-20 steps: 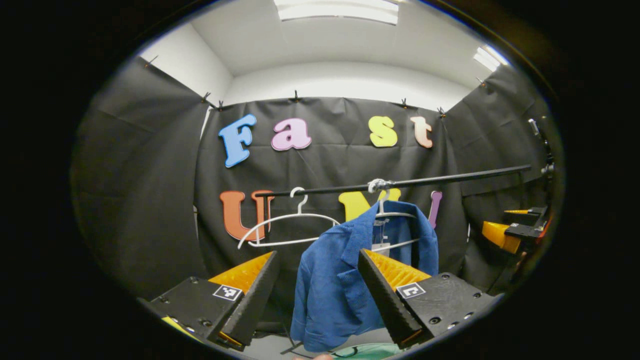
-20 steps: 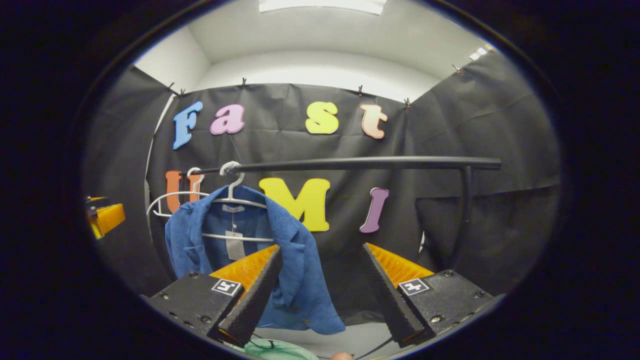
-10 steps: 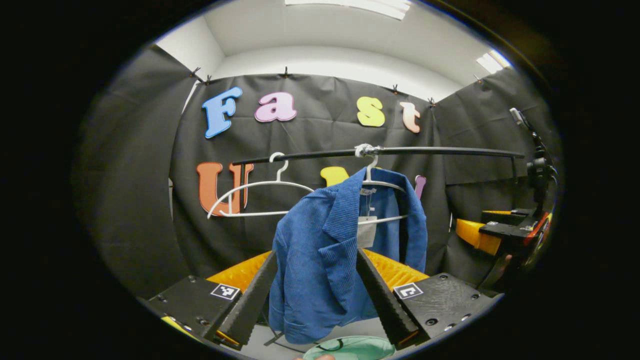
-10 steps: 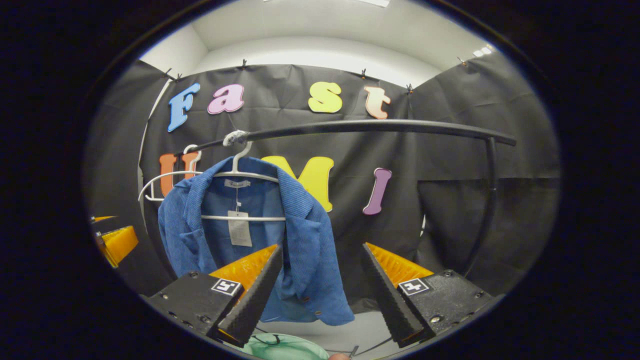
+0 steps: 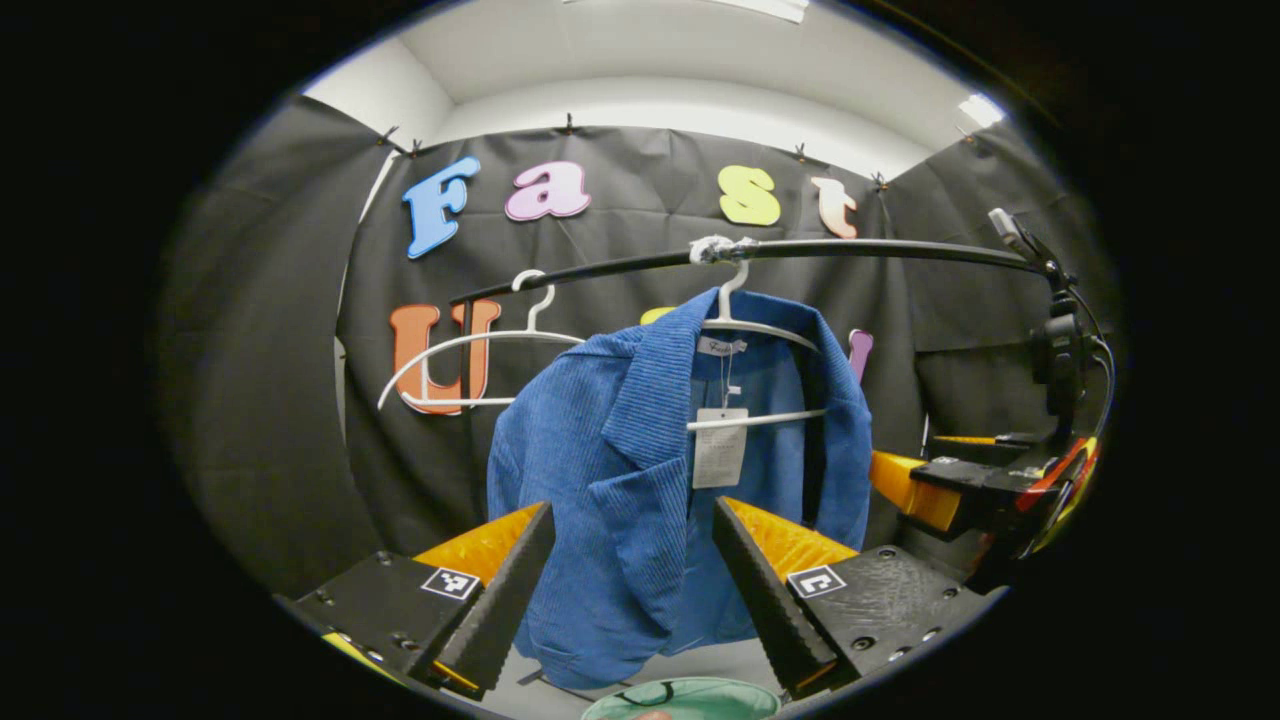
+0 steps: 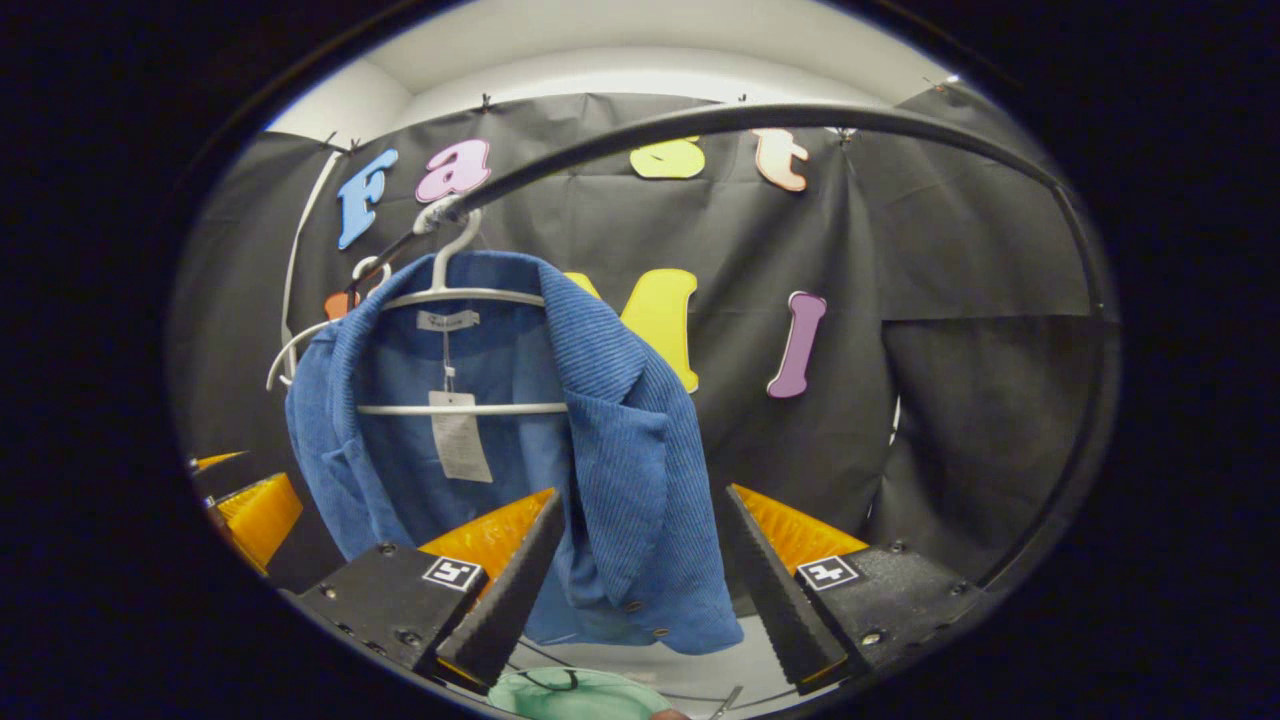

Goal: Grasp the clothes on the hanger with both hands and then place them into the laundry hamper below.

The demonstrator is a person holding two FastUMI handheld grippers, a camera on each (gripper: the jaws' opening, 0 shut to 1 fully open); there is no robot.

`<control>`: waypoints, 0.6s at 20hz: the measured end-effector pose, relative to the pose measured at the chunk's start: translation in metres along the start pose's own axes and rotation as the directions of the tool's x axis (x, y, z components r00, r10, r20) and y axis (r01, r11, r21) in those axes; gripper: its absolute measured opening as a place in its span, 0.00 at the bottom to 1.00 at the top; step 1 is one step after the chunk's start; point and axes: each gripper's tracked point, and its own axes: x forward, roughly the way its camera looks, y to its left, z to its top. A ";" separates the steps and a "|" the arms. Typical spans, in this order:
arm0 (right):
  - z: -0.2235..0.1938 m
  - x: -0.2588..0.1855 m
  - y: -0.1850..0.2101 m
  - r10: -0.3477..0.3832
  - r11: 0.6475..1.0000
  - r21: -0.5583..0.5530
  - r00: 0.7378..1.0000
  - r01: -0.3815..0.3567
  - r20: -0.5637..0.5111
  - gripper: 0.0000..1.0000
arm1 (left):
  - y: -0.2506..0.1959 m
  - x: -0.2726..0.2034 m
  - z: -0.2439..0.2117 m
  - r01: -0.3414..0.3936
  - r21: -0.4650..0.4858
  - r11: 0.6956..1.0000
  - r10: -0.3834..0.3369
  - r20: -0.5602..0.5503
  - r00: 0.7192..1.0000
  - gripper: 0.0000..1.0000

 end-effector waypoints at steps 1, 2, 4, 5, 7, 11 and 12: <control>-0.003 0.009 0.000 0.008 1.000 0.006 1.000 -0.008 -0.011 1.00 | -0.003 0.009 -0.004 -0.010 -0.013 1.000 0.010 -0.008 1.000 0.91; -0.006 0.018 -0.002 0.009 1.000 0.008 1.000 -0.009 -0.024 1.00 | -0.006 0.017 -0.010 -0.016 -0.020 1.000 0.015 -0.024 1.000 1.00; -0.011 0.032 0.001 0.031 0.999 0.012 0.999 -0.030 -0.045 1.00 | -0.011 0.031 -0.017 -0.029 -0.017 0.999 0.028 -0.039 0.999 0.96; -0.012 0.037 0.005 0.051 0.999 0.013 0.997 -0.050 -0.053 1.00 | -0.011 0.039 -0.021 -0.043 -0.007 0.999 0.042 -0.046 0.998 1.00; -0.013 0.048 0.012 0.058 0.998 0.010 0.997 -0.058 -0.056 0.99 | -0.011 0.053 -0.029 -0.067 -0.002 0.998 0.067 -0.063 0.996 1.00; -0.016 0.070 0.012 0.029 1.000 -0.002 0.997 -0.030 -0.066 0.99 | -0.004 0.076 -0.038 -0.132 -0.021 0.991 0.130 -0.081 0.988 1.00; -0.019 0.075 0.015 0.033 0.999 0.005 0.997 -0.032 -0.077 0.99 | -0.003 0.081 -0.042 -0.146 -0.031 0.989 0.143 -0.092 0.985 1.00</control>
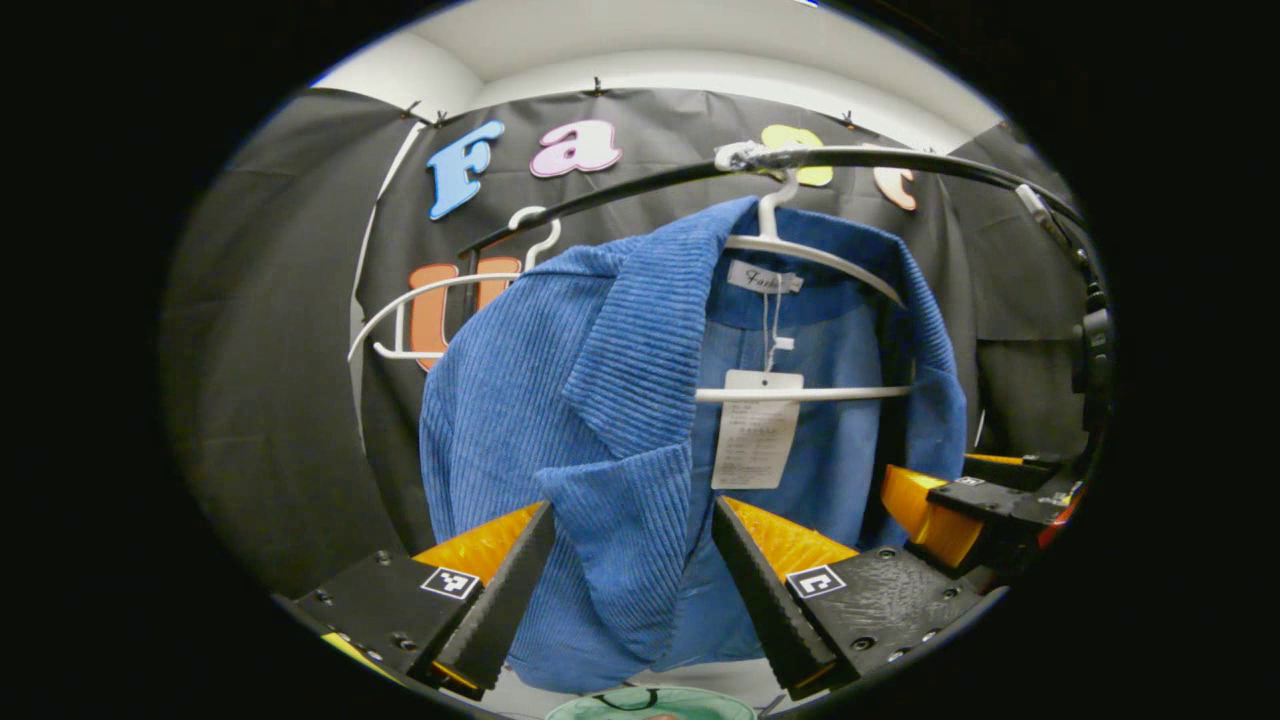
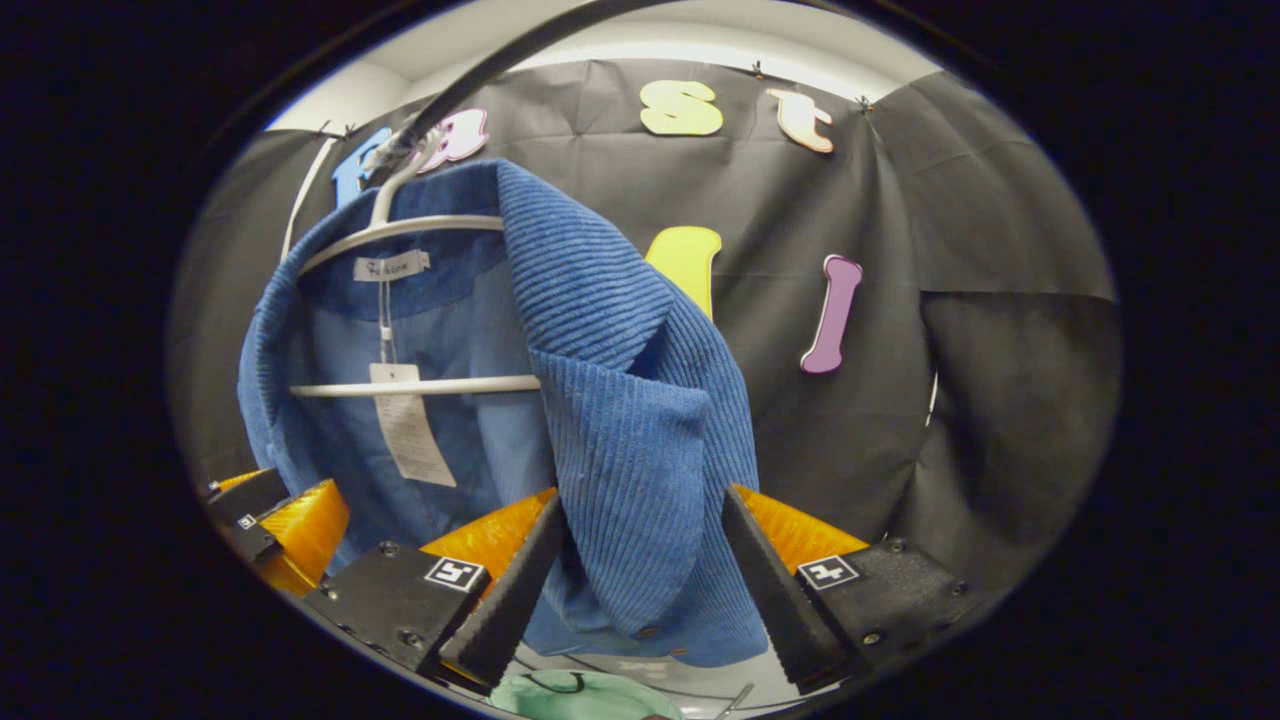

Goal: Grasp the clothes on the hanger with both hands and then place them into the laundry hamper below.

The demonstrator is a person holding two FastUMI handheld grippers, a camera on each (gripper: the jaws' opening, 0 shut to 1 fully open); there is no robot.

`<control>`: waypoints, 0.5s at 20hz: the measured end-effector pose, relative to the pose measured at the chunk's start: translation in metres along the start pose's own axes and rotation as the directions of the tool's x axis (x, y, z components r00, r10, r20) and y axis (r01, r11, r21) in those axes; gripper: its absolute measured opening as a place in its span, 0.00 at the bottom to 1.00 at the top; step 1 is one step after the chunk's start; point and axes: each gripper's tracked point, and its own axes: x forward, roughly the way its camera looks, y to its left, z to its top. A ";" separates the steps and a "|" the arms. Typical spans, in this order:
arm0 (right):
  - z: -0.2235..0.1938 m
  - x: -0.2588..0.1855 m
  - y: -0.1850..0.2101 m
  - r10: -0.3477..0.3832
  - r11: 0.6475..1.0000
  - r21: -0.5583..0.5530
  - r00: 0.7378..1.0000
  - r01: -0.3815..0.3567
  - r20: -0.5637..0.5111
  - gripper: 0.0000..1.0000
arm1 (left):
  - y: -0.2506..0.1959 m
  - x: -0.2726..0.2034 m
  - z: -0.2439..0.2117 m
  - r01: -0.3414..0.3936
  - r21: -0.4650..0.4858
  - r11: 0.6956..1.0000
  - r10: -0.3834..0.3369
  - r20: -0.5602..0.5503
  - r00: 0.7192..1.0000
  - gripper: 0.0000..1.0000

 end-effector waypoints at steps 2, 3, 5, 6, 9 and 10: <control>-0.002 0.008 0.001 0.008 1.000 0.013 1.000 -0.008 -0.006 0.97 | 0.002 0.013 -0.004 -0.022 -0.018 1.000 0.022 -0.020 1.000 0.96; -0.002 0.010 0.000 0.007 1.000 0.019 1.000 -0.007 -0.005 0.95 | 0.004 0.017 -0.006 -0.038 -0.021 0.999 0.037 -0.024 0.999 1.00; -0.002 0.015 -0.002 0.006 0.999 0.035 1.000 -0.006 -0.001 0.87 | 0.006 0.024 -0.008 -0.058 -0.023 0.998 0.058 -0.029 0.998 0.84; -0.003 0.016 -0.003 0.009 0.999 0.039 1.000 -0.009 -0.002 0.84 | 0.006 0.028 -0.009 -0.065 -0.024 0.998 0.064 -0.035 0.997 0.82; -0.005 0.015 -0.007 0.033 0.998 0.063 0.999 -0.032 -0.010 0.67 | 0.012 0.030 -0.016 -0.088 -0.027 0.996 0.086 -0.066 0.994 0.50; -0.006 0.015 -0.012 0.033 0.997 0.076 0.999 -0.032 -0.013 0.63 | 0.016 0.031 -0.018 -0.102 -0.029 0.994 0.100 -0.074 0.992 0.40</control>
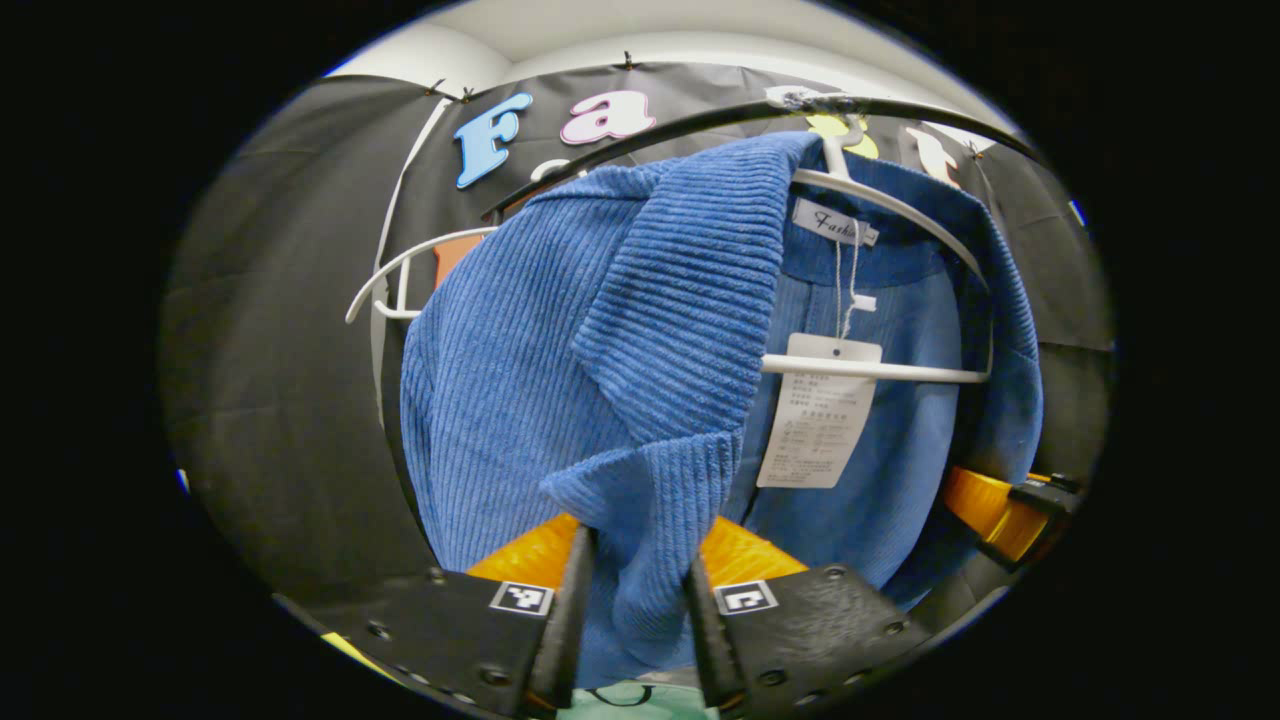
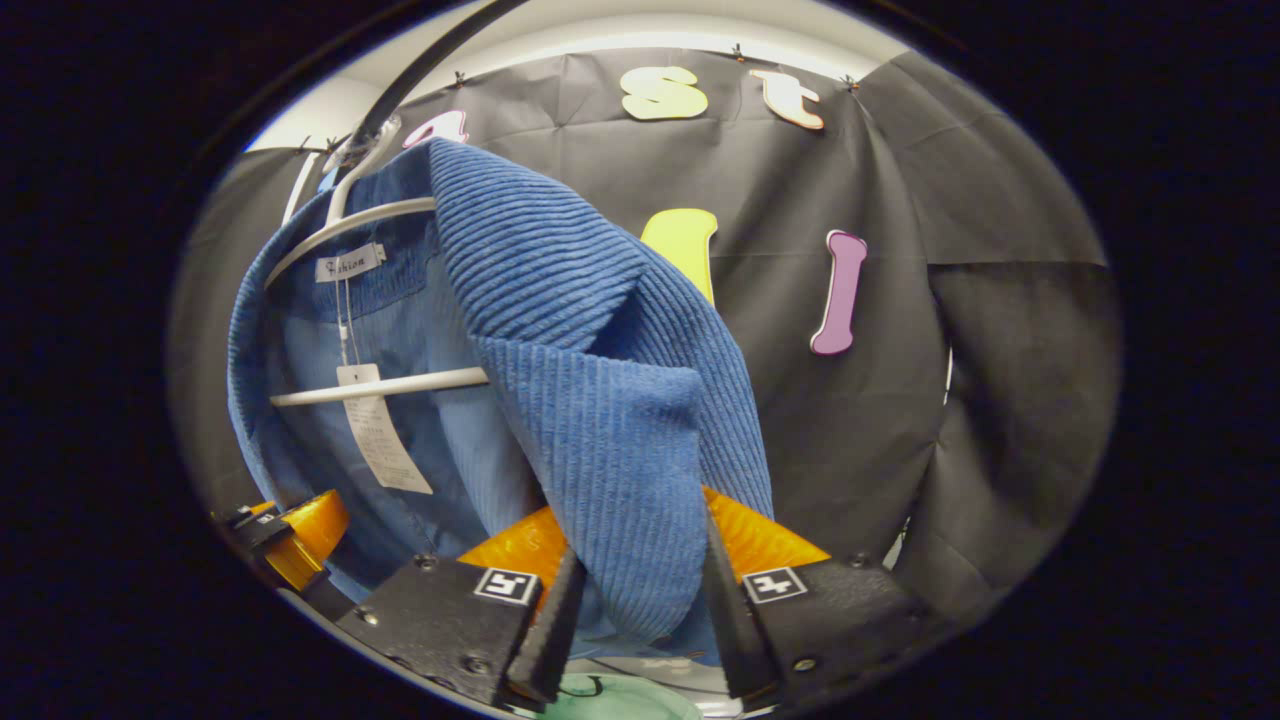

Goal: Grasp the clothes on the hanger with both hands and then place them into the laundry hamper below.

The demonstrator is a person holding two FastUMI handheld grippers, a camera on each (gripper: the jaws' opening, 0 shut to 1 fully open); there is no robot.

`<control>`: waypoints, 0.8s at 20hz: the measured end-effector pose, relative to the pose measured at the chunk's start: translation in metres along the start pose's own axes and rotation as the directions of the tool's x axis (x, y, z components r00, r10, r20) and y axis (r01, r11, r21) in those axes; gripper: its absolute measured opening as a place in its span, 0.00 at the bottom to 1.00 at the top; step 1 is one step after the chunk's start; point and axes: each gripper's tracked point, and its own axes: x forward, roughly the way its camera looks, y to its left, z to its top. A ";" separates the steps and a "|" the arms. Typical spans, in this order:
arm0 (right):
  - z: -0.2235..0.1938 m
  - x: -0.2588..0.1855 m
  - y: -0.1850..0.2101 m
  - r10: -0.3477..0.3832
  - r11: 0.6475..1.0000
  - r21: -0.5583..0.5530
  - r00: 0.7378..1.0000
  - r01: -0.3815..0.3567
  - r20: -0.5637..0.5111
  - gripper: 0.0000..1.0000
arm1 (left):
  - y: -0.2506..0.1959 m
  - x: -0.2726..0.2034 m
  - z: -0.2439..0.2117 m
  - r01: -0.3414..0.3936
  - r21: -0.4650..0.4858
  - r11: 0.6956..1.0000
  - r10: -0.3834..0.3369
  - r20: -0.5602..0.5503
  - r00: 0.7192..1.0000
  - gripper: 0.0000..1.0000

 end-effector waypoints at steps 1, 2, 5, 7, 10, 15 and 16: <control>0.000 -0.001 -0.004 0.000 1.000 0.016 1.000 0.000 -0.002 0.51 | 0.000 0.001 -0.001 0.005 -0.005 1.000 -0.005 -0.007 1.000 0.31; 0.001 -0.002 -0.008 0.002 1.000 0.031 1.000 -0.002 -0.001 0.46 | -0.006 -0.001 0.000 0.034 -0.014 0.999 -0.034 -0.013 0.999 0.21; 0.010 -0.010 -0.017 0.016 0.998 0.061 1.000 -0.017 0.020 0.20 | -0.008 -0.007 0.001 0.093 -0.044 0.995 -0.093 -0.016 0.995 0.11; 0.014 -0.010 -0.021 0.037 0.995 0.094 0.999 -0.039 0.022 0.14 | -0.003 -0.011 0.003 0.094 -0.072 0.993 -0.096 -0.031 0.995 0.16; 0.016 -0.009 -0.026 0.056 0.988 0.143 0.998 -0.056 0.006 0.10 | -0.002 -0.009 0.006 0.127 -0.101 0.987 -0.131 -0.044 0.990 0.02; 0.033 -0.009 -0.046 0.039 0.980 0.194 0.999 -0.042 0.019 0.08 | 0.008 -0.023 0.036 0.146 -0.128 0.981 -0.147 -0.002 0.989 0.02; 0.038 -0.009 -0.049 0.043 0.976 0.213 0.999 -0.048 0.028 0.08 | 0.013 -0.024 0.041 0.143 -0.140 0.980 -0.143 0.006 0.990 0.07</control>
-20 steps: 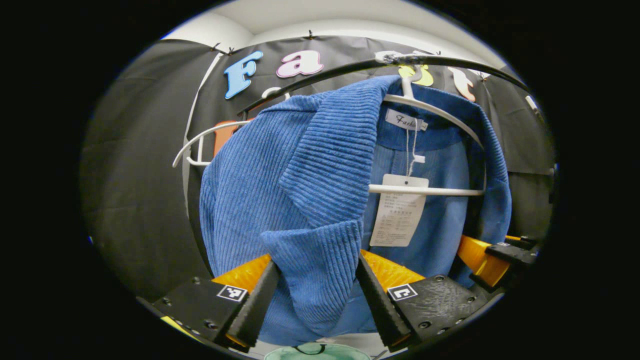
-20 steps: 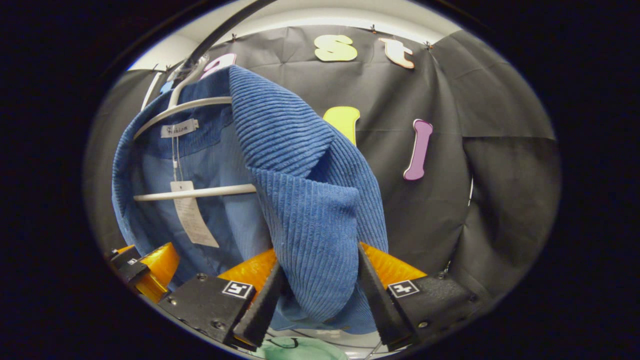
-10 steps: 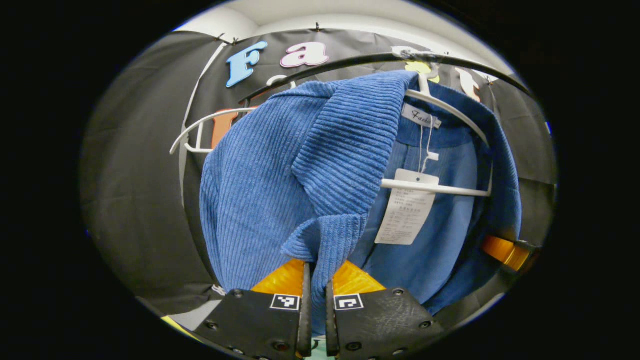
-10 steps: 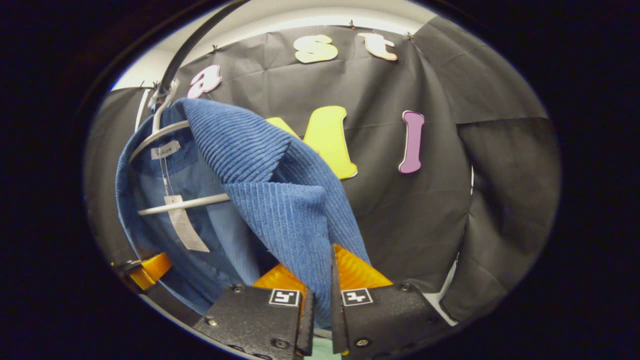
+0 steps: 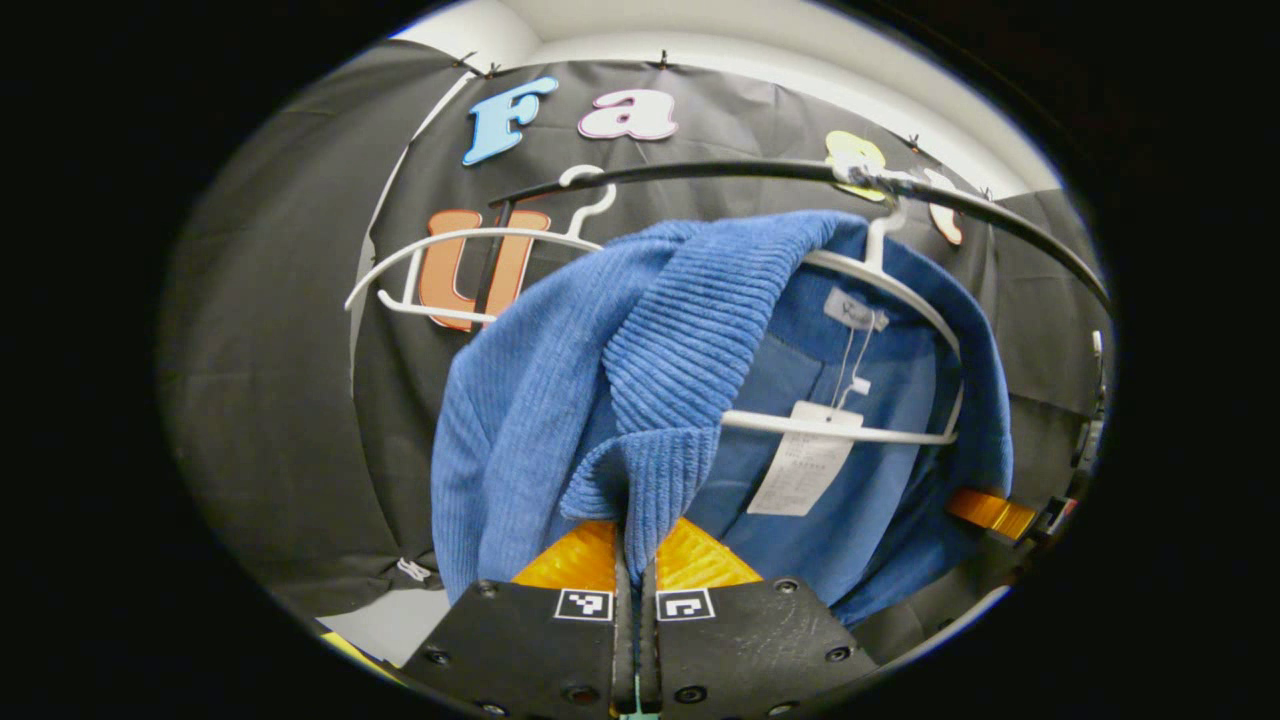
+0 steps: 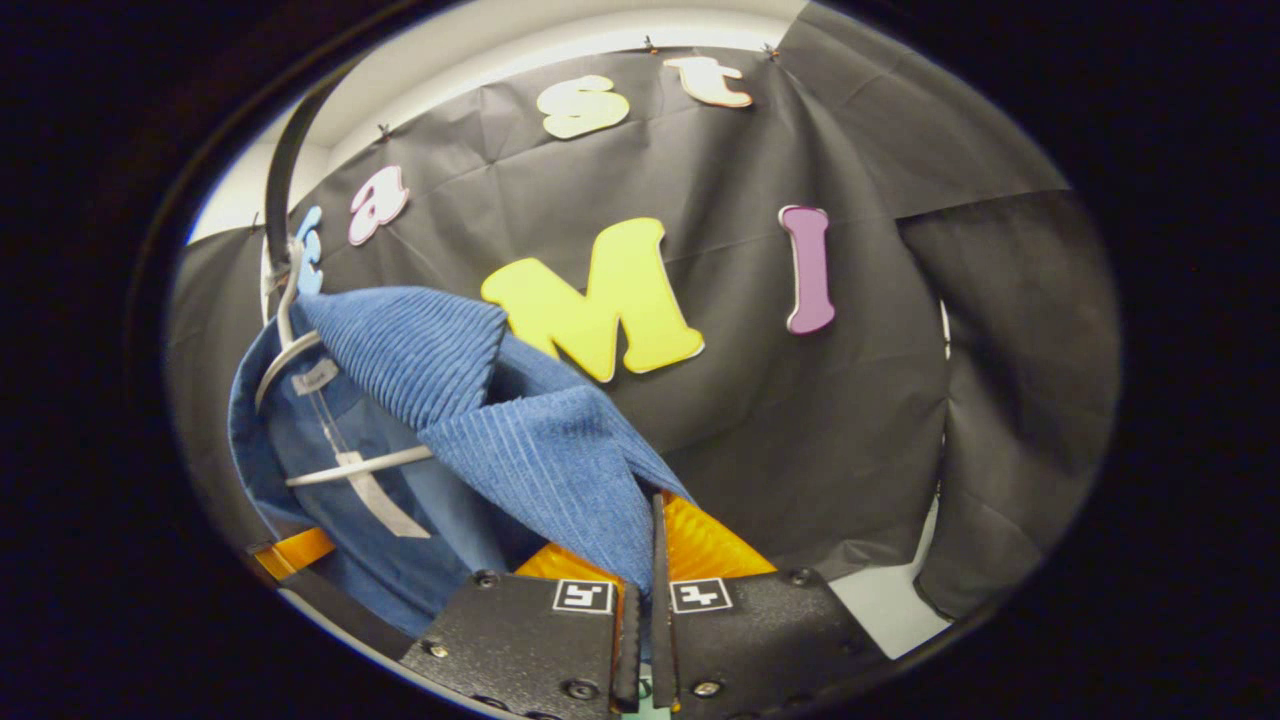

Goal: Grasp the clothes on the hanger with both hands and then place them into the laundry hamper below.

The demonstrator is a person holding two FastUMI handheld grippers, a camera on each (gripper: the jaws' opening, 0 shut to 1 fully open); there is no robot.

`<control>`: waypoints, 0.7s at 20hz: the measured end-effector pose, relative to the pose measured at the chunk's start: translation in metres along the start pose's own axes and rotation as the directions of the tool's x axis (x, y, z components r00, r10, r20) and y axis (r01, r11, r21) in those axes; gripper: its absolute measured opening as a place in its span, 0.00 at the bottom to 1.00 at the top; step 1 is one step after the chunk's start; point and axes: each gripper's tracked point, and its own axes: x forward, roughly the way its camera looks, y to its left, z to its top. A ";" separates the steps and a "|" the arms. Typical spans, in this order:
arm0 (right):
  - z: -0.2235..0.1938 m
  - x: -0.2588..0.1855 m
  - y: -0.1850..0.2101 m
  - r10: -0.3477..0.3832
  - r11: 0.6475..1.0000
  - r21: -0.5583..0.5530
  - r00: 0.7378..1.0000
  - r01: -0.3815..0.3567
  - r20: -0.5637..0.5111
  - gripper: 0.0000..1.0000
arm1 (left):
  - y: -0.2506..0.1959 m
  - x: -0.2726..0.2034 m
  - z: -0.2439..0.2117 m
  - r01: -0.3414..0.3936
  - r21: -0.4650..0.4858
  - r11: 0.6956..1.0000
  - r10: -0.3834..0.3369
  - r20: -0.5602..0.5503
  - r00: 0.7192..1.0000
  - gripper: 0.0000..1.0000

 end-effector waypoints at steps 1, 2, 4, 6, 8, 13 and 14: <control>0.005 0.000 -0.003 0.005 1.000 0.030 1.000 -0.005 0.000 0.08 | 0.005 -0.003 0.007 -0.004 -0.016 1.000 0.005 0.010 1.000 0.02; 0.010 -0.003 -0.005 0.012 0.998 0.063 1.000 -0.012 0.000 0.08 | 0.010 -0.006 0.015 -0.009 -0.029 1.000 0.009 0.019 1.000 0.02; 0.023 0.000 -0.009 0.025 0.993 0.116 1.000 -0.026 0.011 0.08 | 0.021 -0.008 0.032 -0.024 -0.031 0.999 0.025 0.040 0.999 0.07; 0.032 0.004 -0.013 0.029 0.989 0.143 0.999 -0.031 0.022 0.08 | 0.031 -0.008 0.042 -0.029 -0.021 0.999 0.030 0.047 0.998 0.07; 0.042 0.004 -0.013 0.032 0.987 0.159 0.999 -0.037 0.032 0.08 | 0.041 -0.009 0.057 -0.039 -0.008 0.999 0.040 0.063 0.997 0.07; 0.060 0.013 -0.012 0.084 0.967 0.240 0.996 -0.087 0.020 0.08 | 0.058 -0.011 0.087 -0.054 0.018 0.998 0.052 0.090 0.995 0.07; 0.062 0.016 -0.012 0.097 0.964 0.248 0.995 -0.098 0.015 0.08 | 0.060 -0.013 0.093 -0.052 0.028 0.998 0.050 0.093 0.994 0.02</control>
